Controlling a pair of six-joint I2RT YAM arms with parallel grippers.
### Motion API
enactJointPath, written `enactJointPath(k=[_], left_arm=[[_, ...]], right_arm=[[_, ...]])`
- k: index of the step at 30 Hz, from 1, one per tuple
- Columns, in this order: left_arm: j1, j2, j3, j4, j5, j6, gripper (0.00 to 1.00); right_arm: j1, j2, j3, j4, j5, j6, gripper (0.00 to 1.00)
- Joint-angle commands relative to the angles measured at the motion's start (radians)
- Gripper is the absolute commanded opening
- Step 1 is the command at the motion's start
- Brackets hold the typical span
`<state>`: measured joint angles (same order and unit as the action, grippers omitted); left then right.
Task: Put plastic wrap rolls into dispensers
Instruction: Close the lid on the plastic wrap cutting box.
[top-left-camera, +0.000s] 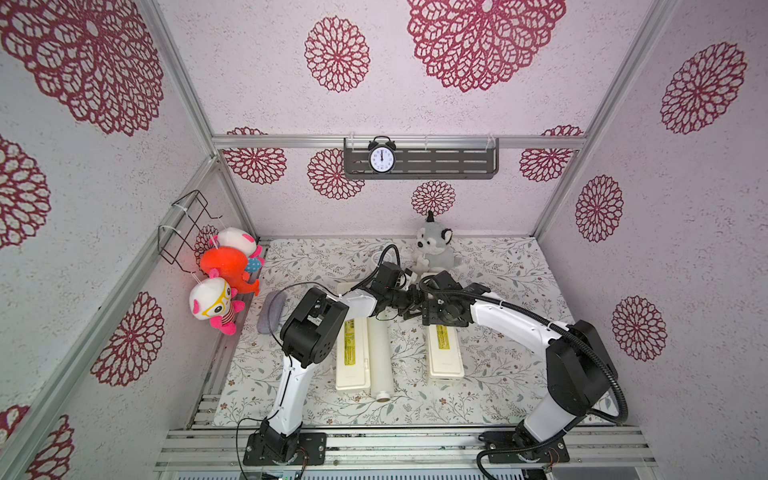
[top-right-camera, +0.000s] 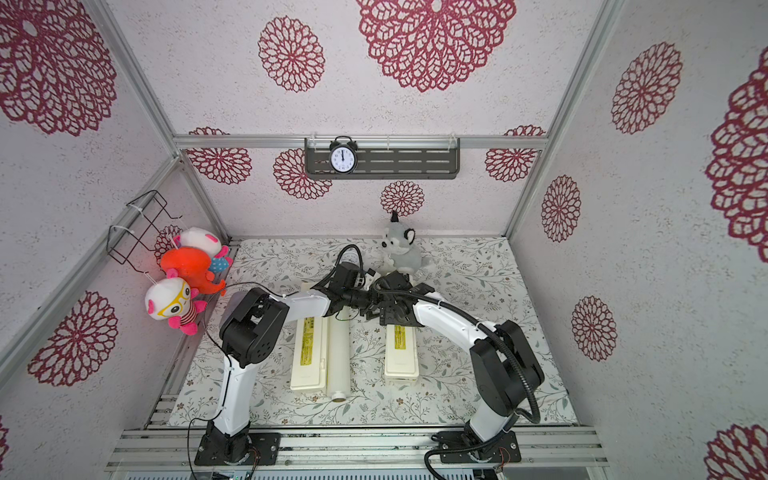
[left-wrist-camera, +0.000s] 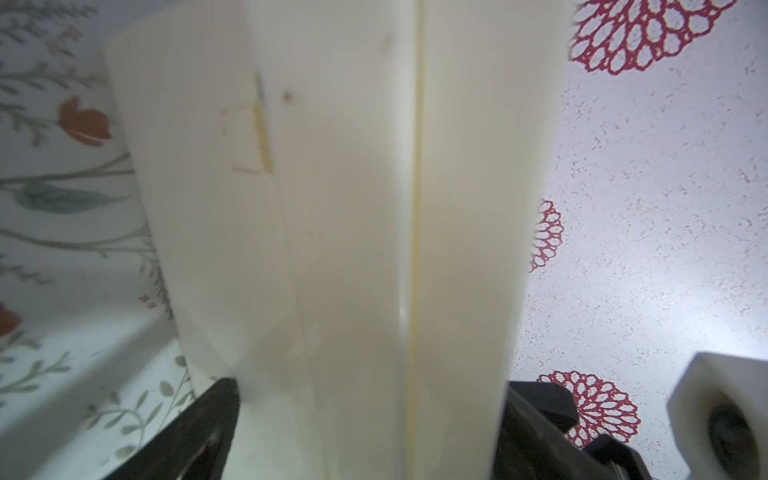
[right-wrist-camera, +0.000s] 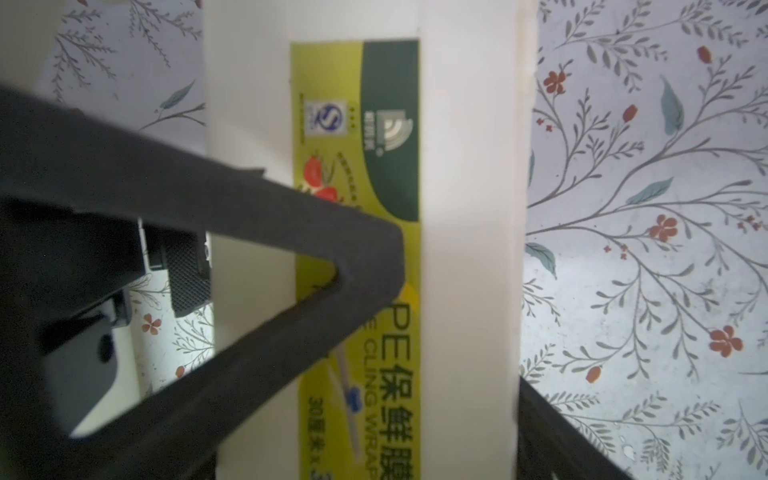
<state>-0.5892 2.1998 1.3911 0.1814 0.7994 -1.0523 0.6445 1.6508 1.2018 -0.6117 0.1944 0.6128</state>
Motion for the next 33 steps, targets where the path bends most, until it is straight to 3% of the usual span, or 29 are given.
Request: enactJointPath(k=[1, 9, 16, 23, 33], left_arm=[[-0.026, 0.001, -0.009, 0.035, 0.029, 0.001, 0.92], [-0.036, 0.023, -0.014, 0.012, 0.010, 0.011, 0.87], [-0.034, 0.038, -0.019, -0.019, -0.012, 0.019, 0.83], [-0.031, 0.058, -0.021, -0.045, -0.026, 0.035, 0.80], [-0.030, 0.068, -0.011, -0.032, -0.031, 0.010, 0.83]], right_arm=[[0.006, -0.034, -0.012, 0.015, 0.049, 0.017, 0.79], [0.012, -0.043, -0.074, 0.065, 0.076, 0.024, 0.83], [0.011, -0.064, -0.057, 0.051, 0.044, 0.005, 0.99], [-0.011, -0.119, -0.049, -0.020, 0.011, -0.022, 0.99], [-0.044, -0.230, -0.066, -0.108, -0.025, -0.070, 0.99]])
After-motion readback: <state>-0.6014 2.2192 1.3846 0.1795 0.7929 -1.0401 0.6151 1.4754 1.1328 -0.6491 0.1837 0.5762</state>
